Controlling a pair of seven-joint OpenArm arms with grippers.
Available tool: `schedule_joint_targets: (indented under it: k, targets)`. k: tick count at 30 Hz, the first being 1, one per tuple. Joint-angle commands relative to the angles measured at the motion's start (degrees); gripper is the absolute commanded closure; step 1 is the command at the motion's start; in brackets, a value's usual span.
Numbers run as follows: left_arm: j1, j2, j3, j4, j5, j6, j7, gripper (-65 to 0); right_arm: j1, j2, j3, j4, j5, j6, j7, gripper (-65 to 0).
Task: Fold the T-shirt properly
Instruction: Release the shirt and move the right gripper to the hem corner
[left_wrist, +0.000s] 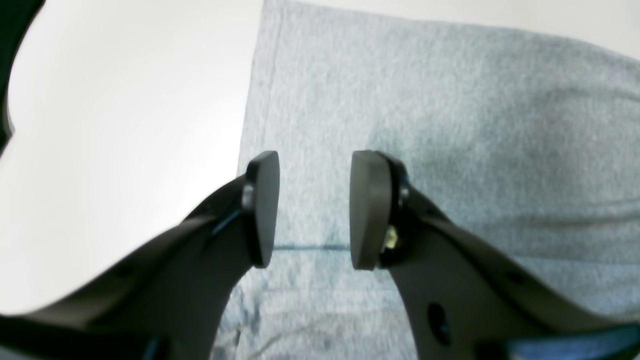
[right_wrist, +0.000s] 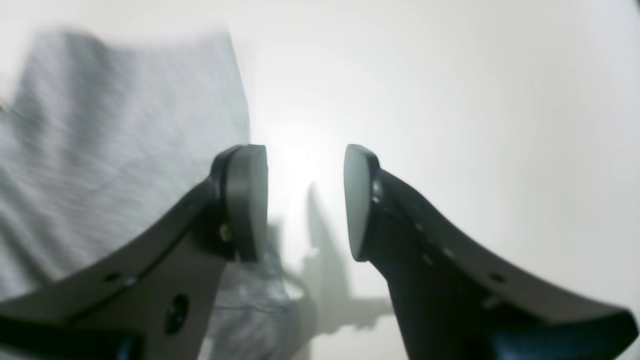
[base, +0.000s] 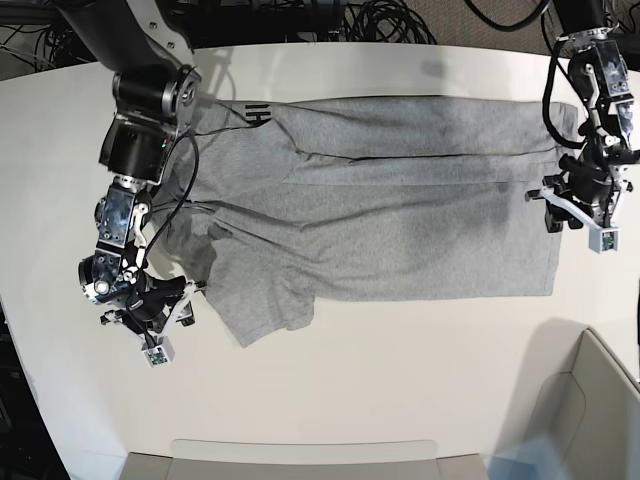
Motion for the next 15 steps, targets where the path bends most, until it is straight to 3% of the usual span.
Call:
schedule_joint_targets:
  k: [1,7,12,15]
  targets:
    - [-0.51,-0.96,-0.45,0.83,-0.07,-0.13,-0.95,-24.0,3.67,0.73,-0.05,-2.54,1.05,0.30,3.48,-24.7]
    - [-0.42,-0.96,-0.45,0.83,-0.07,-0.13,-0.95,-24.0,8.33,2.14,-0.05,-19.42,0.96,-0.14,12.10,-24.7]
    - [-0.51,-0.96,-0.45,0.83,-0.07,-0.13,-0.95,-24.0,8.77,2.49,-0.14,-31.29,0.87,-4.27,20.36,-24.7]
    - [-0.78,-0.96,-0.45,0.83,-0.07,-0.13,-0.95,-24.1,9.39,2.49,-0.05,-38.15,-1.24,-4.71,25.81,-24.7]
